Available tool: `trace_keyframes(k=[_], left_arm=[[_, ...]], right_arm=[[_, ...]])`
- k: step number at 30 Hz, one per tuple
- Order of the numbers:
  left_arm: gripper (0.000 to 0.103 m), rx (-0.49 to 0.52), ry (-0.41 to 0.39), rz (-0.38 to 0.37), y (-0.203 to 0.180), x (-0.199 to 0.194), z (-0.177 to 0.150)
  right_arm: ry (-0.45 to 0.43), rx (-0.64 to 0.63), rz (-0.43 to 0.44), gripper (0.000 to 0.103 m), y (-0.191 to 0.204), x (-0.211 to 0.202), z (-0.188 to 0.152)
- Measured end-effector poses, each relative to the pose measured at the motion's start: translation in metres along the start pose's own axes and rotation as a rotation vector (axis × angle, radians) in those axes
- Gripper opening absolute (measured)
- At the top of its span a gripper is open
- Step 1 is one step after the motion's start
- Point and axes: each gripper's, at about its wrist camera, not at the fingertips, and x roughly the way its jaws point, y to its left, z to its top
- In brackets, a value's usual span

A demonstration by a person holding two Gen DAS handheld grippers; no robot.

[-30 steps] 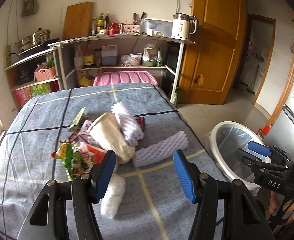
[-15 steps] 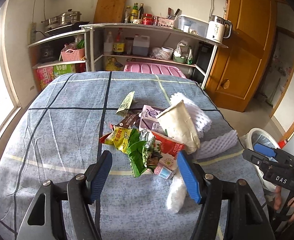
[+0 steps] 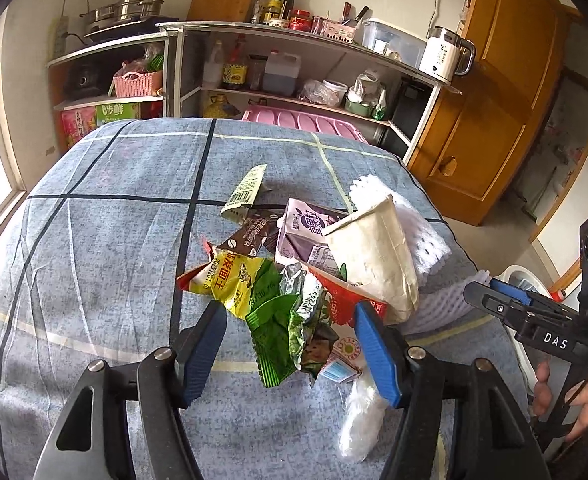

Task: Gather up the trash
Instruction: 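Grasp the green snack wrapper with the left tool while the right tool grasps a white foam net, then carry the wrapper and foam net over the white bin with both tools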

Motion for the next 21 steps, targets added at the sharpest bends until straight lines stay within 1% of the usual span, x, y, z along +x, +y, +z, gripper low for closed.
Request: trace_keyframes(k=[1,3,4,7,10,13,17,19,21], left_arm=[[0.059,-0.006,0.004,0.001,0.001,0.002,0.001],[0.053,-0.003,0.007,0.001,0.0,0.005,0.001],[0.047,-0.004,0.007,0.006,0.0,0.006,0.001],[0.046,-0.006,0.007,0.005,0.001,0.008,0.002],[0.043,0.004,0.0,0.01,0.0,0.008,0.002],[0.04,0.016,-0.007,0.02,-0.002,0.007,0.003],[0.039,0.023,-0.012,0.026,-0.005,0.005,0.002],[0.036,0.021,-0.017,0.025,-0.007,0.002,0.001],[0.034,0.023,-0.019,0.022,-0.008,0.0,0.0]], right_arm=[[0.004,0.002,-0.003,0.07,0.0,0.003,0.002],[0.016,0.007,-0.02,0.07,0.0,0.008,0.004],[0.018,0.011,-0.027,0.07,0.0,0.01,0.004],[0.02,0.02,-0.019,0.051,-0.001,0.011,0.004],[0.017,0.022,-0.019,0.049,-0.002,0.01,0.001],[0.007,0.026,-0.027,0.041,-0.001,0.007,0.0],[-0.008,0.036,-0.035,0.023,-0.004,0.003,-0.001],[-0.016,0.039,-0.037,0.018,-0.004,0.0,-0.001],[-0.018,0.04,-0.032,0.016,-0.005,-0.002,-0.001]])
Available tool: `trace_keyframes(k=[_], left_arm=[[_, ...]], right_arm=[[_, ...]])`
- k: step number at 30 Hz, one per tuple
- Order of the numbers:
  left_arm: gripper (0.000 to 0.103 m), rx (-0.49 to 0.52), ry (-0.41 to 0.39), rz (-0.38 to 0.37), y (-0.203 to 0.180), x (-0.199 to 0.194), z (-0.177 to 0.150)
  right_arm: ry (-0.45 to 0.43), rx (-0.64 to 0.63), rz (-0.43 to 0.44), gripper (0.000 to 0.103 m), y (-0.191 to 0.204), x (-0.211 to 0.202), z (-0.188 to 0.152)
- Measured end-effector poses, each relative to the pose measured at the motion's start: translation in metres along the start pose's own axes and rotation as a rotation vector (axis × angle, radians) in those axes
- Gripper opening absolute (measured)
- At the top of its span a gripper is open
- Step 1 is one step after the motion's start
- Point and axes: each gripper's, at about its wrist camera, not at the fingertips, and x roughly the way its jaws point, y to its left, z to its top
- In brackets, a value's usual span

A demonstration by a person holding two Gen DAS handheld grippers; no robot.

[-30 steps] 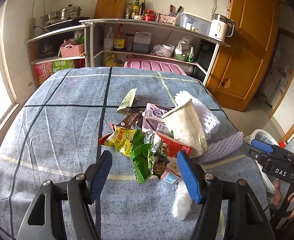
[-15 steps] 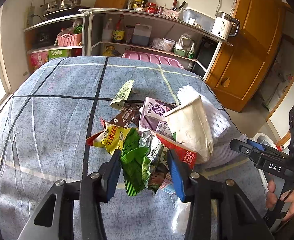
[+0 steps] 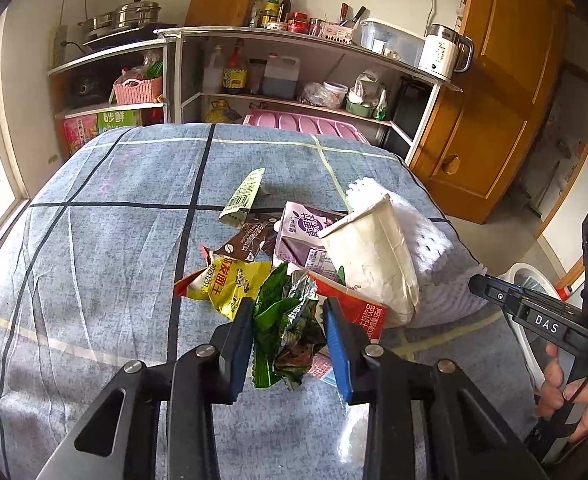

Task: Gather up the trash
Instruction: 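Carry the wrapper and foam net over the white bin with both tools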

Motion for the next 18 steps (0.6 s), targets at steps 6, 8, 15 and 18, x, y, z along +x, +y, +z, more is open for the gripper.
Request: trace_keyframes(k=[6,8,15,18], left_arm=[[0.033,0.005,-0.006,-0.005,-0.005,-0.005,-0.002],[0.032,0.008,-0.01,-0.007,-0.005,-0.008,-0.003],[0.032,0.017,-0.022,-0.017,-0.011,-0.018,-0.004],[0.032,0.034,-0.03,-0.029,-0.018,-0.023,-0.003]], right_arm=[[-0.018,0.006,0.023,0.012,0.0,-0.007,-0.003],[-0.027,0.016,0.029,0.012,-0.002,-0.011,-0.005],[-0.069,0.063,0.055,0.011,-0.013,-0.03,-0.012],[-0.095,0.077,0.059,0.011,-0.016,-0.042,-0.014]])
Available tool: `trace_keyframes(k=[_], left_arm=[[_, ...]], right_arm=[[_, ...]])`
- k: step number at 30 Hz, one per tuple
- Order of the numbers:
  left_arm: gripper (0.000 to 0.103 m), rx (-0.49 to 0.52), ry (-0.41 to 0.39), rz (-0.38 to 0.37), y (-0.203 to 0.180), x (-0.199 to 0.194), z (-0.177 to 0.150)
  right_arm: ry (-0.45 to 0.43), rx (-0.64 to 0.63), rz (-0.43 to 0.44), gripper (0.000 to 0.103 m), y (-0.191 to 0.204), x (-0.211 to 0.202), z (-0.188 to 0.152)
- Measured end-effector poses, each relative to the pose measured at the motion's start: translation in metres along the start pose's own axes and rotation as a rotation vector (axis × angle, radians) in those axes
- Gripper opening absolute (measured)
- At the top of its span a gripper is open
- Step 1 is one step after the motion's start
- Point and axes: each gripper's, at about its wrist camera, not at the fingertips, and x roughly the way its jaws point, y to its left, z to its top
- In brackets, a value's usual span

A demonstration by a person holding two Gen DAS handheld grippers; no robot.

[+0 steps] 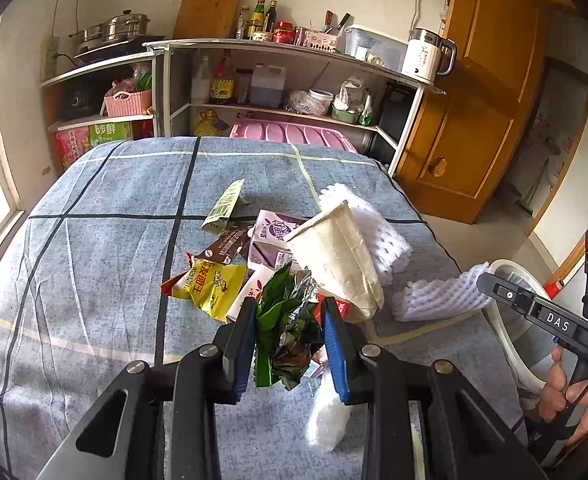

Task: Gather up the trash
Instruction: 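Carry the wrapper and foam net over the white bin with both tools, then open both tools to drop the wrapper and foam net into the bin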

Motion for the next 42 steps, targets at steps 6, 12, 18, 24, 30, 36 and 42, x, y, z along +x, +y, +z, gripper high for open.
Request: trace_keyframes(k=[6,12,18,24,30,36,42], left_arm=[[0.032,0.047,-0.017,-0.033,-0.024,-0.011,0.002],[0.032,0.112,-0.017,-0.085,-0.061,-0.015,0.006],[0.032,0.182,-0.007,-0.159,-0.11,-0.008,0.006],[0.032,0.245,0.031,-0.259,-0.164,0.005,0.001],[0.032,0.312,0.069,-0.333,-0.215,0.02,-0.005],[0.033,0.366,0.114,-0.393,-0.258,0.036,-0.017],[0.033,0.395,0.18,-0.437,-0.287,0.057,-0.029]], right_arm=[[-0.055,0.004,-0.013,0.011,-0.003,-0.025,-0.001],[-0.111,0.027,-0.058,0.011,-0.018,-0.054,-0.001],[-0.161,0.052,-0.128,0.011,-0.045,-0.086,-0.003],[-0.198,0.101,-0.214,0.011,-0.082,-0.117,-0.01],[-0.203,0.134,-0.319,0.011,-0.115,-0.138,-0.02],[-0.174,0.128,-0.425,0.011,-0.14,-0.141,-0.033],[-0.103,0.098,-0.511,0.012,-0.158,-0.128,-0.044]])
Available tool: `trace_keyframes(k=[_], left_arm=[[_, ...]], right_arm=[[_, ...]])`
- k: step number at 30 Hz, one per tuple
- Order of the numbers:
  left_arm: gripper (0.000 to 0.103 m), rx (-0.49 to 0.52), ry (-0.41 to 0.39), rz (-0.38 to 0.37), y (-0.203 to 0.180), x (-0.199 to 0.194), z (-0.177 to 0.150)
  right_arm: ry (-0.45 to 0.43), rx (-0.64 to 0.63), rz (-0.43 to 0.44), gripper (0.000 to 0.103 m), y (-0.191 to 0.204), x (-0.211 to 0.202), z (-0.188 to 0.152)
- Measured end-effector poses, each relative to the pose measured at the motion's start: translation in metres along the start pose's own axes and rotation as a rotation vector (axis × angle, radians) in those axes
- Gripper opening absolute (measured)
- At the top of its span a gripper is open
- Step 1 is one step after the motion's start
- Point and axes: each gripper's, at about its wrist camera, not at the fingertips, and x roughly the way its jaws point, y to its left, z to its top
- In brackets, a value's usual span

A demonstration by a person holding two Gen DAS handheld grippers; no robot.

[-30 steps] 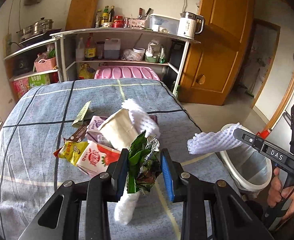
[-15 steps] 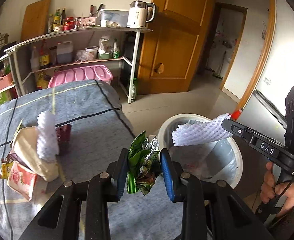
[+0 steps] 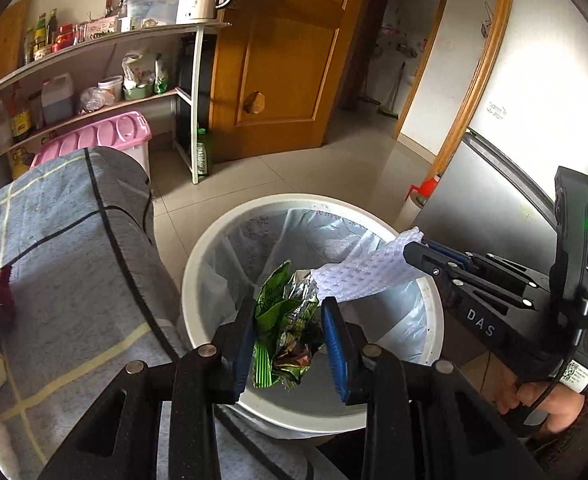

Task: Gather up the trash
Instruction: 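Open both tools to drop the wrapper and foam net into the bin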

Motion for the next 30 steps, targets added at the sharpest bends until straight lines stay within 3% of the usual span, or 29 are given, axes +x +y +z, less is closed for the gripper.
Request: trace_keyframes(k=[7,9,11,15,23,30], left_arm=[[0.041,-0.005,0.05,-0.012,-0.004,0.02,-0.006],[0.041,-0.007,0.063,-0.012,-0.003,0.023,-0.008],[0.042,-0.008,0.063,-0.006,-0.003,0.023,-0.009],[0.052,-0.014,0.055,-0.003,0.0,0.019,-0.009],[0.052,-0.036,-0.001,0.034,0.015,-0.011,-0.01],[0.053,-0.089,-0.056,0.116,0.047,-0.049,-0.018]], right_arm=[[0.061,0.003,-0.008,0.017,-0.01,0.015,-0.007],[0.07,0.0,-0.011,0.028,-0.01,0.016,-0.009],[0.073,-0.003,-0.002,0.046,-0.007,0.016,-0.009],[0.068,-0.013,-0.003,0.046,-0.002,0.014,-0.01],[0.044,-0.011,0.014,0.046,0.009,0.004,-0.004],[0.002,-0.044,0.081,0.046,0.039,-0.008,0.004]])
